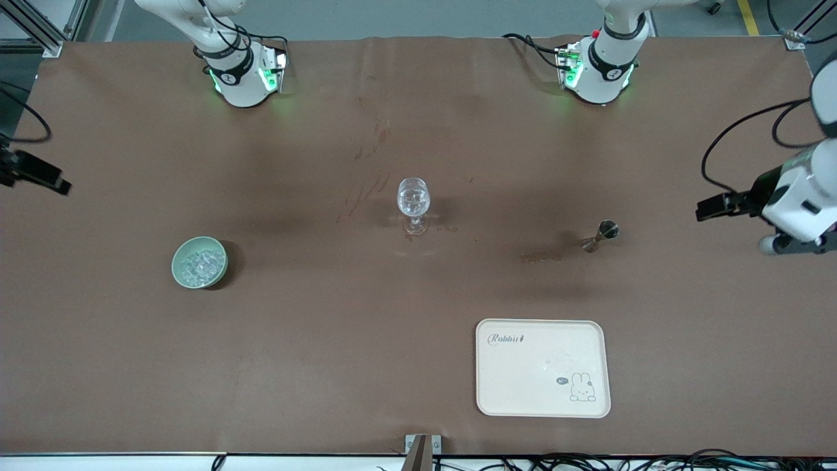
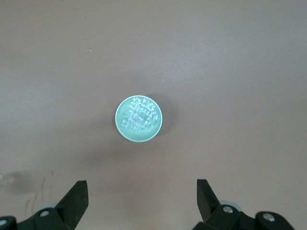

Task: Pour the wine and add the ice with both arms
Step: 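Move the right gripper to the ice while the left gripper reaches the jigger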

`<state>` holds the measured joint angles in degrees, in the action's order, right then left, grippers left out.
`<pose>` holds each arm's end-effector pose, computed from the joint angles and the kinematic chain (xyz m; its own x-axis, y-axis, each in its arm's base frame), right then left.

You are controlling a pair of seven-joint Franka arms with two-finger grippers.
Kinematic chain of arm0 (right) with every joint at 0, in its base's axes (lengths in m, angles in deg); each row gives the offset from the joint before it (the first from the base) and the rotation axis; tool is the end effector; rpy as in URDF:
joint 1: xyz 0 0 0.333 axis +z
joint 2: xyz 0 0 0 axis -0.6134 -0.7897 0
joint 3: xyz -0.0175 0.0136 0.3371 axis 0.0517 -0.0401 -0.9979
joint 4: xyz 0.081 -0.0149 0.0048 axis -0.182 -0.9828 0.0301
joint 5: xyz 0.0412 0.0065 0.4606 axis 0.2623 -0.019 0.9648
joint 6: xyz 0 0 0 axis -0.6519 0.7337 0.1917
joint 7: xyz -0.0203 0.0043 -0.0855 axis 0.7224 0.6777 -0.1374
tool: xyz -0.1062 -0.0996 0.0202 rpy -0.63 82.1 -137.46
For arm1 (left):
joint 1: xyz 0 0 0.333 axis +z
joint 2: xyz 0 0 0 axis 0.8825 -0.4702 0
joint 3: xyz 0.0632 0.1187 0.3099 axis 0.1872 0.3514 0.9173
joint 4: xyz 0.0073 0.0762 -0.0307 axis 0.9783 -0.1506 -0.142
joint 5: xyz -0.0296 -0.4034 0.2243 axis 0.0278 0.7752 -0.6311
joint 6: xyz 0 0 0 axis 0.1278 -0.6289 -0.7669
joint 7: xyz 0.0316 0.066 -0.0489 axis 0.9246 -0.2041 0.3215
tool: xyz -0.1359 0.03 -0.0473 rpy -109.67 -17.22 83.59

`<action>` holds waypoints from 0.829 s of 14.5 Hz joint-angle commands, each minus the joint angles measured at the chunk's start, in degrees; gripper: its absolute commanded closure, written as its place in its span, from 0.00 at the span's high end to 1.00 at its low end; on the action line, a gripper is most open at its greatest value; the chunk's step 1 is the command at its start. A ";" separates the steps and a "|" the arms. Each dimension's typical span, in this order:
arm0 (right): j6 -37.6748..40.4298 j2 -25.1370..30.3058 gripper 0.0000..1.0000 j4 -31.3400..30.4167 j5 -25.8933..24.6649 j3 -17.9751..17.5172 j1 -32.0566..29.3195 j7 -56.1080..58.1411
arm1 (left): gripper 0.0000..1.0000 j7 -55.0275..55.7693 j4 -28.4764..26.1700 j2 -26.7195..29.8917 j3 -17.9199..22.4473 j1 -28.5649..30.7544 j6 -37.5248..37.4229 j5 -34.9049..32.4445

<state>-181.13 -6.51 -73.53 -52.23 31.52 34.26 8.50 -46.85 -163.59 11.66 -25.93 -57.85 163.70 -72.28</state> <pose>0.6387 -0.0827 0.5622 0.9835 -0.1795 -0.0202 -0.1799 -0.9836 -0.0154 0.6739 -0.0038 0.4662 0.9805 0.1082 -0.1642 0.1050 -0.9941 -0.0280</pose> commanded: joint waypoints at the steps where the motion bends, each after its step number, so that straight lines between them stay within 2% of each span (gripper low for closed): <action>1: -10.11 1.00 1.00 -11.32 0.71 -0.51 -0.38 -1.03 | 1.00 6.76 3.59 -5.23 -0.14 -0.24 -1.02 -0.21; 3: -18.28 0.65 1.00 -17.39 0.80 -0.51 -0.20 -1.21 | 1.00 7.91 3.59 -7.60 -0.14 -0.24 -0.93 0.32; 5: -25.93 -1.72 1.00 -21.61 0.89 -0.51 -0.03 -1.99 | 1.00 10.81 3.59 -11.46 -0.14 0.72 -0.32 4.60; 9: -39.91 -8.74 1.00 -26.90 0.89 -0.78 1.38 -7.27 | 1.00 16.25 3.59 -20.16 -0.14 7.92 1.53 23.22; 12: -45.82 -12.79 1.00 -29.45 0.80 -0.95 2.34 -7.27 | 0.96 23.45 3.59 -25.36 -0.14 9.52 1.53 30.45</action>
<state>-224.25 -18.00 -101.26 -51.98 30.75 35.85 2.24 -28.68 -161.93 -10.41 -25.76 -48.32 165.66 -45.85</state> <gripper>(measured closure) 0.000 0.004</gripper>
